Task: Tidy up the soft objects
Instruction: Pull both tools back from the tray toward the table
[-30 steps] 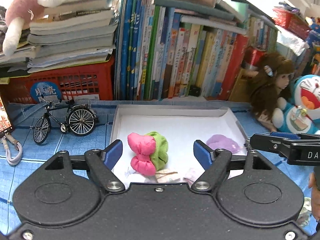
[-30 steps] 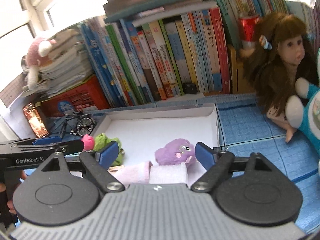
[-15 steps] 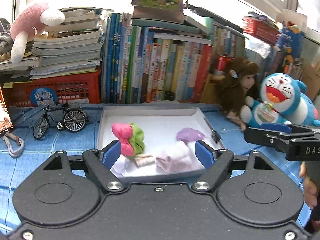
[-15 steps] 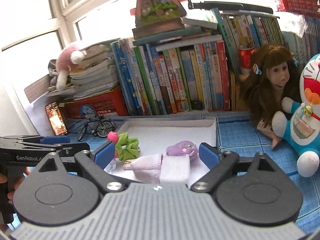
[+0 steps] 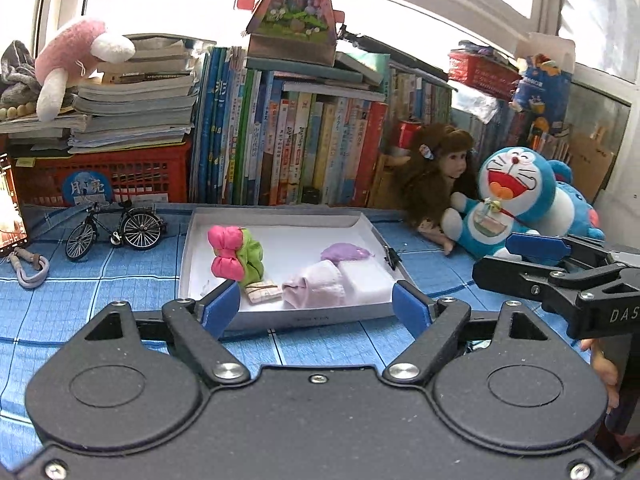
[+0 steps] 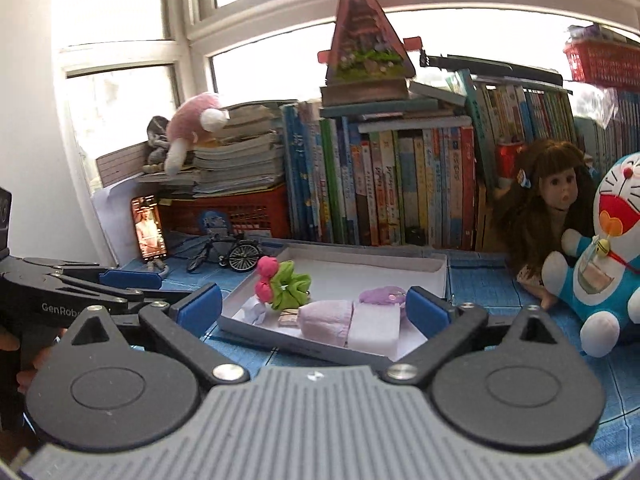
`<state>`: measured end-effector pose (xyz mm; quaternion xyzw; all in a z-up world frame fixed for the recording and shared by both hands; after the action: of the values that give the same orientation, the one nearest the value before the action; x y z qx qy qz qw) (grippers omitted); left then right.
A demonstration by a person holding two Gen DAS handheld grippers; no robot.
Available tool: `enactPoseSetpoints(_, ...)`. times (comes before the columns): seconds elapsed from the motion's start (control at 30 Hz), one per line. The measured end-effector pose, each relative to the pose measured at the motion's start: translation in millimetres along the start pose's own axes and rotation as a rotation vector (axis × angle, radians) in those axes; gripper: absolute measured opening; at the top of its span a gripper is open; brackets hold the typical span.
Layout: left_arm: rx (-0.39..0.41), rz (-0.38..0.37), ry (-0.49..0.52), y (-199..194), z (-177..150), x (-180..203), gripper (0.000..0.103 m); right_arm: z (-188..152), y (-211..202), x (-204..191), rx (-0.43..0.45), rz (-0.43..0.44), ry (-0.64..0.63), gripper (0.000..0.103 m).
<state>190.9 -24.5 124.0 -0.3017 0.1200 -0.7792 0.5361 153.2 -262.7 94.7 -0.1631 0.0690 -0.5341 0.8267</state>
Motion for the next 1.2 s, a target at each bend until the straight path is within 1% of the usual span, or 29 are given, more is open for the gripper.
enactPoseSetpoints(0.2,0.015,-0.02,-0.001,-20.5,-20.0,1.3,0.083,-11.3,-19.5,-16.3,0.032,-0.012,-0.063,0.103)
enactPoseSetpoints(0.3,0.041,-0.026,0.008,-31.8,-31.8,3.1,0.084,-17.4,-29.5,-22.9,0.052,-0.027,-0.094,0.103)
enactPoseSetpoints(0.43,0.06,-0.035,0.021,-43.0,-47.3,5.7,0.084,-26.2,-41.6,-26.1,0.073,-0.057,-0.104,0.103)
enactPoseSetpoints(0.67,0.081,-0.043,0.008,-55.5,-75.2,6.2,0.085,-44.3,-58.6,-36.9,0.104,-0.11,-0.14,0.103)
enactPoseSetpoints(0.87,0.101,-0.03,-0.012,-61.8,-92.6,1.9,0.085,-60.4,-66.3,-44.0,0.12,-0.142,-0.157,0.103)
enactPoseSetpoints(1.03,0.129,0.011,-0.006,-68.2,-109.2,-3.7,0.085,-79.2,-71.1,-45.9,0.128,-0.176,-0.144,0.103)
enactPoseSetpoints(1.2,0.134,0.037,-0.032,-72.7,-121.2,-16.2,0.085,-95.7,-75.9,-45.5,0.14,-0.209,-0.12,0.103)
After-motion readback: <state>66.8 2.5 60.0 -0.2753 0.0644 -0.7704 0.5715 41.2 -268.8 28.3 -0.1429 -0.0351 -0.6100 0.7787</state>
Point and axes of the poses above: each gripper's, at about its wrist camera, not at the fingertips, and y roughly the way its jaws point, x to its right, z to its top, the point moved 5 cm from there along y, roughly the way its jaws point, and after that the axes turned 13 degrees about -y, right-handed, at the moved point
